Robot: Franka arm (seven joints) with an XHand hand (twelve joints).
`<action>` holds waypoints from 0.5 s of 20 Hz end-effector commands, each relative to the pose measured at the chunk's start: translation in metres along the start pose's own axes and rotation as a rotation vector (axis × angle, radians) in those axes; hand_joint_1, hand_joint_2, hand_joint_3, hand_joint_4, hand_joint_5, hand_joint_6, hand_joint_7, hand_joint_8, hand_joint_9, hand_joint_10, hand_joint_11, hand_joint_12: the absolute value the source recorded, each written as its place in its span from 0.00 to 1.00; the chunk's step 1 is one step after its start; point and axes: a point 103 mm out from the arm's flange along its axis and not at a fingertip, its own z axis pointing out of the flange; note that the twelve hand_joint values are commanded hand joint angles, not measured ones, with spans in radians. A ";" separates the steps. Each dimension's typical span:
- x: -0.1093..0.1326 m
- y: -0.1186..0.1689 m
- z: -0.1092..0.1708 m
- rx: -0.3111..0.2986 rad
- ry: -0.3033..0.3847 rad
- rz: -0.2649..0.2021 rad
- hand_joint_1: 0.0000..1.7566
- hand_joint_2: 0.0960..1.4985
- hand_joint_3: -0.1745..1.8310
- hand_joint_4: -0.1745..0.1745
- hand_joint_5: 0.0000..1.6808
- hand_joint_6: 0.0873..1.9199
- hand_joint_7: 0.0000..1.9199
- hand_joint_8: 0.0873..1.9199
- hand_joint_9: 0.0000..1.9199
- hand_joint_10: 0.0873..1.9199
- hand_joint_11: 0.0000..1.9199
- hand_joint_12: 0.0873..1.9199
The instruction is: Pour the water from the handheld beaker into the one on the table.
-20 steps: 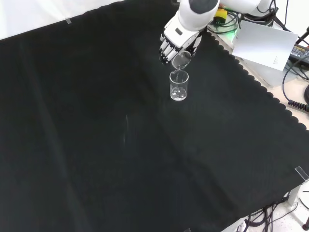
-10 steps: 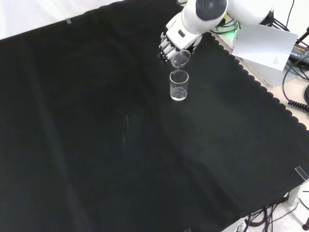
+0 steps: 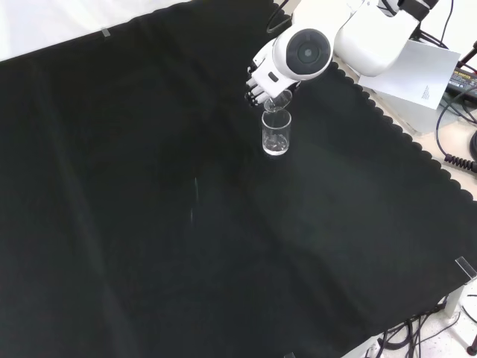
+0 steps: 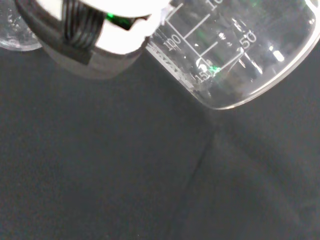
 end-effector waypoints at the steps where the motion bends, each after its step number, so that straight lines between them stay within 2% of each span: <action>1: -0.007 -0.003 -0.005 -0.057 0.078 -0.001 0.75 0.66 0.00 0.00 0.87 0.04 0.81 0.00 0.88 0.24 0.77 0.37; 4: -0.013 -0.004 -0.007 -0.080 0.126 -0.005 0.75 0.66 0.00 0.00 0.87 0.04 0.81 0.00 0.88 0.24 0.77 0.37; 10: -0.020 -0.004 -0.005 -0.084 0.202 -0.023 0.75 0.66 0.00 0.00 0.87 0.04 0.81 0.00 0.88 0.24 0.77 0.37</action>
